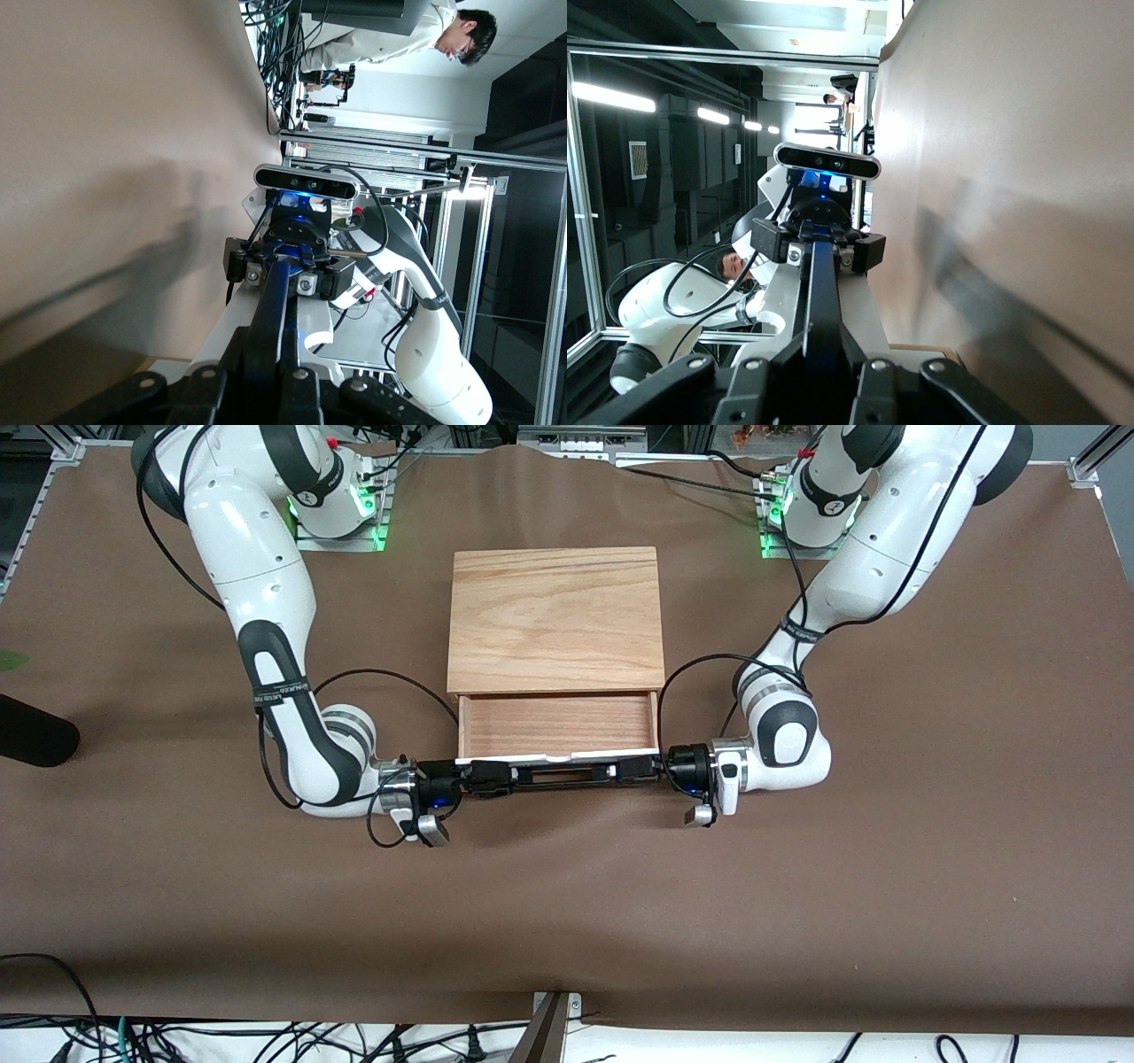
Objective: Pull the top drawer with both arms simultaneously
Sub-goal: 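Open both grippers and lift them away from the handle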
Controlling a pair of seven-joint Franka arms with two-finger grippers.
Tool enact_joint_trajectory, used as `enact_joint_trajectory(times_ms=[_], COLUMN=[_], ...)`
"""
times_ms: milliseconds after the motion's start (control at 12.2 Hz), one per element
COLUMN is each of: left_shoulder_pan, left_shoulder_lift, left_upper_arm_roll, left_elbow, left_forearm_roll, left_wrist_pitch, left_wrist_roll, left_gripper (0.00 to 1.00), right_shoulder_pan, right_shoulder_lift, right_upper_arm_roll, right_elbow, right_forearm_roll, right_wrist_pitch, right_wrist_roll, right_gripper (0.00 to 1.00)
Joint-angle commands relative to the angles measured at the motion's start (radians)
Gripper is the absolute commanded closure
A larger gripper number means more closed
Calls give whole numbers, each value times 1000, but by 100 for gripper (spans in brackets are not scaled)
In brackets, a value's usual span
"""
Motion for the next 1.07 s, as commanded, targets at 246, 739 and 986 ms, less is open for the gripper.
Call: enact_joint_trajectory(times_ms=[246, 739, 986], left_shoulder_pan=[51, 67, 76], left_shoulder_lift=[-61, -104, -130], left_upper_arm_roll=[8, 8, 8], left_elbow=[-21, -78, -96], left_forearm_roll=[-42, -35, -30], left_wrist_pitch=[-50, -51, -56], left_wrist_roll=[-71, -67, -74], left_gripper=[92, 0, 0], right_shoulder_pan=[-83, -83, -83], right_shoulder_lift=[57, 57, 57], right_upper_arm_roll=[-60, -60, -60], right_elbow=[60, 63, 63], right_forearm_roll=[27, 27, 27], right_wrist_pitch=[91, 97, 97], right_wrist_roll=[5, 7, 7], right_gripper=[91, 91, 89])
